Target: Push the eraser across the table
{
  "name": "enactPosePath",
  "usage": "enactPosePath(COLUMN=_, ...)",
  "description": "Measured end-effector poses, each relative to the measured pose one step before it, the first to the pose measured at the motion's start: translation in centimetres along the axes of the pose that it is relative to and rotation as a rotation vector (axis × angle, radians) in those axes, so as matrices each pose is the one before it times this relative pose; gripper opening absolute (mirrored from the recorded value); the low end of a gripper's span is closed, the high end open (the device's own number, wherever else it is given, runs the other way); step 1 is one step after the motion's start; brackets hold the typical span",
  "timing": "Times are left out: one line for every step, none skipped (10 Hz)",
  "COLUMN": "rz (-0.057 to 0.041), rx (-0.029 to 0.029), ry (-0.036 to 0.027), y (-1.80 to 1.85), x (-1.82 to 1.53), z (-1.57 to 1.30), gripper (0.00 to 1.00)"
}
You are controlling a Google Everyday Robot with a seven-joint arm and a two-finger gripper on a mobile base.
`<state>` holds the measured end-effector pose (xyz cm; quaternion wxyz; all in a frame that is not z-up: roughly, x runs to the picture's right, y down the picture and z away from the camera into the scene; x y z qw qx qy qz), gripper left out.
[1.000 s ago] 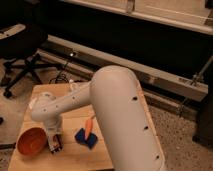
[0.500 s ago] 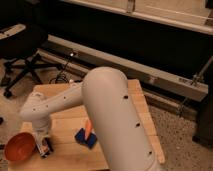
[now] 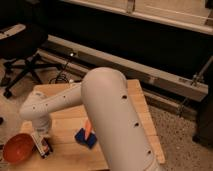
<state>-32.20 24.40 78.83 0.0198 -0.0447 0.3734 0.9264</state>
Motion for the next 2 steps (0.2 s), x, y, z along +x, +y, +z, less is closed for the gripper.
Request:
enactPosePath(rz=-0.00101, rx=-0.00013, ry=0.00016, y=-0.024, x=0.058, z=-0.013, gripper=0.11)
enactPosePath(rz=-0.00227, rx=0.00026, ry=-0.00031, y=-0.067, x=0.102, z=0.024, gripper=0.22)
